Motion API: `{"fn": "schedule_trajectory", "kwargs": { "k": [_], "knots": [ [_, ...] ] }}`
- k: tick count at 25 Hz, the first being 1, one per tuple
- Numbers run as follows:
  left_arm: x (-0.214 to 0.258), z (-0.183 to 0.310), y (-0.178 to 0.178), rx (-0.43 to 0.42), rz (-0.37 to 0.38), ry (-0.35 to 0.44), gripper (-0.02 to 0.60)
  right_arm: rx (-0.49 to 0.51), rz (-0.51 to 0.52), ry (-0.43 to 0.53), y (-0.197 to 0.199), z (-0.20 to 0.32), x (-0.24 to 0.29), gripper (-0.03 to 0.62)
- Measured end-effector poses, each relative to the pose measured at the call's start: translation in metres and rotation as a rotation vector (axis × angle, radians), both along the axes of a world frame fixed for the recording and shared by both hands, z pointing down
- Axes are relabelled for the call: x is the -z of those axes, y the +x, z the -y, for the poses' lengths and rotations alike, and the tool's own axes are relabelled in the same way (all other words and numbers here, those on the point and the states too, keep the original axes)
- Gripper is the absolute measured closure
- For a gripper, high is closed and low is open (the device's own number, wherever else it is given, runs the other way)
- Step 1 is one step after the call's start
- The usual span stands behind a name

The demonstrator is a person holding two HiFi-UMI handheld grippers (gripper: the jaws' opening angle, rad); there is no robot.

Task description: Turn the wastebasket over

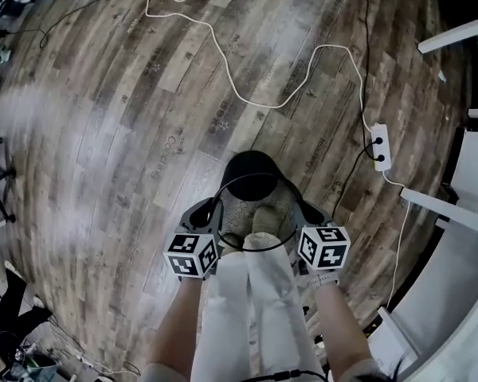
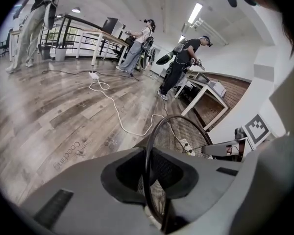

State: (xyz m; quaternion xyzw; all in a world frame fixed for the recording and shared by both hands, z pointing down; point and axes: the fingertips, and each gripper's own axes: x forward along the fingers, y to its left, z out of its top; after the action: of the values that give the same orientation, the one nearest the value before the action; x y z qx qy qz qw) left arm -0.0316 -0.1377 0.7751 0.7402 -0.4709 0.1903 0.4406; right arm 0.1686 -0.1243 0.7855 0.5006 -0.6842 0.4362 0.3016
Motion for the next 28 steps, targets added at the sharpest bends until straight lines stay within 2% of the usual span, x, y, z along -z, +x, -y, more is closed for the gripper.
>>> {"fn": "schedule_trajectory", "kwargs": {
  "k": [28],
  "knots": [
    [0.165, -0.021, -0.030, 0.006, 0.018, 0.038, 0.540, -0.007, 0.038, 0.036, -0.030, -0.021, 0.157, 0.565]
  ]
}}
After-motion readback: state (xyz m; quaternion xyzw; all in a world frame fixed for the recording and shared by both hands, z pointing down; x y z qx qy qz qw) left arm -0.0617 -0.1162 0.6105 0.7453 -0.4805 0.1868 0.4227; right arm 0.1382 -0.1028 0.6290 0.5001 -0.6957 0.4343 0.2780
